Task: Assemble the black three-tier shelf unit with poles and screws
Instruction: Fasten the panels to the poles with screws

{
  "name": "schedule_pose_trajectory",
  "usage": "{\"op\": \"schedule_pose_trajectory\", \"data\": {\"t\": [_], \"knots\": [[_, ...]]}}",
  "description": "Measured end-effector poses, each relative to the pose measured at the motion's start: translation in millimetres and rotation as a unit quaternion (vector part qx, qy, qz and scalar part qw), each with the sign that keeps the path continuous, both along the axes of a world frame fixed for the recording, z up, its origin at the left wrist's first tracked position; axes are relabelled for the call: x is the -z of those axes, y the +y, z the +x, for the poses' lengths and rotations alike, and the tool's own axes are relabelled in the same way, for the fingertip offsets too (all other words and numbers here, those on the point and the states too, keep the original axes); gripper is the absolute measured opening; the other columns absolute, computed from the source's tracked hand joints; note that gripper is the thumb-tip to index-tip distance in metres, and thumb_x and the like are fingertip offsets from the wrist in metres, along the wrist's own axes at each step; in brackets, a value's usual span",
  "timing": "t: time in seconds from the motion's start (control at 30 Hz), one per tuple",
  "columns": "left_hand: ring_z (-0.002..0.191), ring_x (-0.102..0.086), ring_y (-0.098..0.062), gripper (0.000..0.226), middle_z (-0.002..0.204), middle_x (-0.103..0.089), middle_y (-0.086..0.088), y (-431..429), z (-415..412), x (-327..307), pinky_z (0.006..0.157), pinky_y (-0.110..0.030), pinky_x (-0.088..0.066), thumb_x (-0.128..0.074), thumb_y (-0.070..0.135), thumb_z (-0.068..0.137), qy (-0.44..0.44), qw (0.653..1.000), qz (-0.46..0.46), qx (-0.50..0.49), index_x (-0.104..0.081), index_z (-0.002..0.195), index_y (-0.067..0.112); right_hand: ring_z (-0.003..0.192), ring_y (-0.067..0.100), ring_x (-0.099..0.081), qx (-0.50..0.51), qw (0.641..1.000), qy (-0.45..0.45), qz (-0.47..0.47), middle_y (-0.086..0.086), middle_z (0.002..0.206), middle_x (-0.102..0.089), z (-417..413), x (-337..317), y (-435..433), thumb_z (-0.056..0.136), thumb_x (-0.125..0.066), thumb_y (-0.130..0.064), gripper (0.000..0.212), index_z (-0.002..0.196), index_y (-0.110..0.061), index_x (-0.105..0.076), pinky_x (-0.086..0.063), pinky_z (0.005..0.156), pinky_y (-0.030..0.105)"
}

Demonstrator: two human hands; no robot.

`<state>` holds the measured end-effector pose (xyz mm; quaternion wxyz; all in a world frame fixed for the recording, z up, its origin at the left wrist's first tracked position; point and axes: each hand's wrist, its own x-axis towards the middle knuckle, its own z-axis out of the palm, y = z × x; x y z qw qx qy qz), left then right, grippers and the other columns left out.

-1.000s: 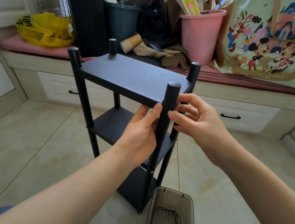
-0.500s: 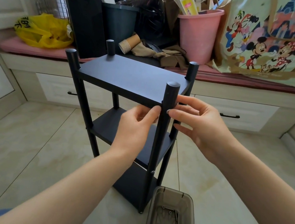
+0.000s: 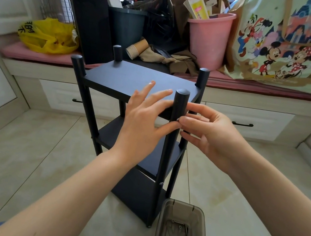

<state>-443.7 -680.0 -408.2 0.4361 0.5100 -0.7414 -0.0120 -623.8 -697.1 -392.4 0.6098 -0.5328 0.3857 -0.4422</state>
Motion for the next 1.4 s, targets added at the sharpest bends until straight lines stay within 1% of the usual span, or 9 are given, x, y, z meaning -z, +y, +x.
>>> {"op": "schedule_pose_trajectory", "data": {"t": [0.17, 0.33, 0.43, 0.63, 0.83, 1.03, 1.2, 1.3, 1.4], "knots": [[0.151, -0.015, -0.009, 0.046, 0.149, -0.050, 0.010, -2, -1, -2, 0.123, -0.041, 0.004, -0.071, 0.032, 0.093, 0.032, 0.999, 0.012, 0.029, -0.060, 0.137, 0.028, 0.094, 0.021, -0.074, 0.011, 0.999, -0.028, 0.021, 0.005, 0.103, -0.076, 1, -1, -1, 0.089, -0.069, -0.008, 0.031, 0.116, -0.023, -0.070, -0.053, 0.088, 0.034], [0.151, -0.022, -0.011, 0.045, 0.143, -0.049, 0.019, -2, 0, -3, 0.124, -0.043, 0.005, -0.071, 0.029, 0.093, 0.034, 0.998, 0.018, 0.043, -0.060, 0.137, 0.030, 0.089, 0.030, -0.075, 0.068, 0.987, -0.115, 0.089, 0.014, 0.100, -0.076, 6, -4, -5, 0.095, -0.062, -0.012, 0.048, 0.140, -0.010, -0.046, -0.062, 0.079, 0.039], [0.145, -0.031, -0.008, 0.045, 0.136, -0.045, 0.025, -3, 2, -1, 0.123, -0.040, 0.005, -0.070, 0.032, 0.094, 0.020, 0.999, 0.007, 0.036, -0.058, 0.137, 0.031, 0.095, 0.032, -0.074, 0.071, 0.989, -0.093, 0.087, 0.020, 0.104, -0.074, 5, -7, -6, 0.096, -0.059, -0.009, 0.037, 0.131, 0.002, -0.056, -0.057, 0.092, 0.044], [0.135, -0.036, 0.000, 0.047, 0.131, -0.050, 0.024, -1, -1, 2, 0.124, -0.039, 0.001, -0.064, 0.041, 0.090, 0.032, 0.999, -0.012, 0.025, -0.062, 0.135, 0.029, 0.101, 0.032, -0.072, 0.053, 0.992, -0.089, 0.073, 0.019, 0.109, -0.073, 0, -8, -2, 0.094, -0.056, 0.001, 0.033, 0.127, 0.000, -0.059, -0.058, 0.091, 0.042], [0.134, -0.036, 0.000, 0.042, 0.131, -0.049, 0.024, 1, -1, 1, 0.124, -0.041, -0.001, -0.069, 0.035, 0.092, 0.034, 0.999, -0.006, 0.025, -0.061, 0.133, 0.030, 0.102, 0.027, -0.073, 0.018, 0.996, -0.048, 0.071, 0.013, 0.107, -0.075, -16, 7, -4, 0.096, -0.056, -0.005, 0.027, 0.124, -0.007, -0.055, -0.058, 0.090, 0.041], [0.133, -0.036, 0.002, 0.040, 0.128, -0.049, 0.026, 3, -3, -1, 0.123, -0.036, 0.001, -0.073, 0.029, 0.092, 0.049, 0.998, 0.007, 0.026, -0.060, 0.129, 0.035, 0.092, 0.020, -0.075, -0.032, 0.969, 0.192, 0.154, 0.006, 0.099, -0.077, -25, 74, -10, 0.097, -0.062, -0.017, 0.019, 0.114, -0.011, -0.064, -0.060, 0.083, 0.036], [0.136, -0.036, -0.001, 0.039, 0.131, -0.050, 0.024, 5, -2, 1, 0.123, -0.039, -0.001, -0.069, 0.032, 0.093, 0.042, 0.999, 0.010, 0.027, -0.057, 0.131, 0.036, 0.095, 0.020, -0.070, -0.141, 0.847, 0.496, 0.129, 0.006, 0.103, -0.072, -29, 155, 0, 0.098, -0.057, -0.018, 0.019, 0.112, -0.010, -0.065, -0.059, 0.083, 0.031], [0.140, -0.037, -0.005, 0.039, 0.132, -0.049, 0.025, 5, -2, 2, 0.124, -0.039, -0.001, -0.067, 0.033, 0.095, 0.035, 0.999, 0.013, 0.022, -0.061, 0.133, 0.030, 0.087, 0.022, -0.068, -0.174, 0.782, 0.588, 0.113, 0.011, 0.102, -0.072, -26, 198, 4, 0.094, -0.058, -0.016, 0.020, 0.106, -0.004, -0.069, -0.056, 0.072, 0.028], [0.142, -0.039, -0.010, 0.039, 0.134, -0.053, 0.021, 7, -4, 2, 0.125, -0.041, -0.002, -0.067, 0.032, 0.096, 0.038, 0.999, 0.017, 0.015, -0.063, 0.134, 0.025, 0.079, 0.024, -0.057, -0.166, 0.751, 0.632, 0.097, 0.008, 0.085, -0.061, -22, 235, 2, 0.091, -0.054, -0.015, 0.017, 0.076, -0.010, -0.059, -0.045, 0.065, 0.030]]}}
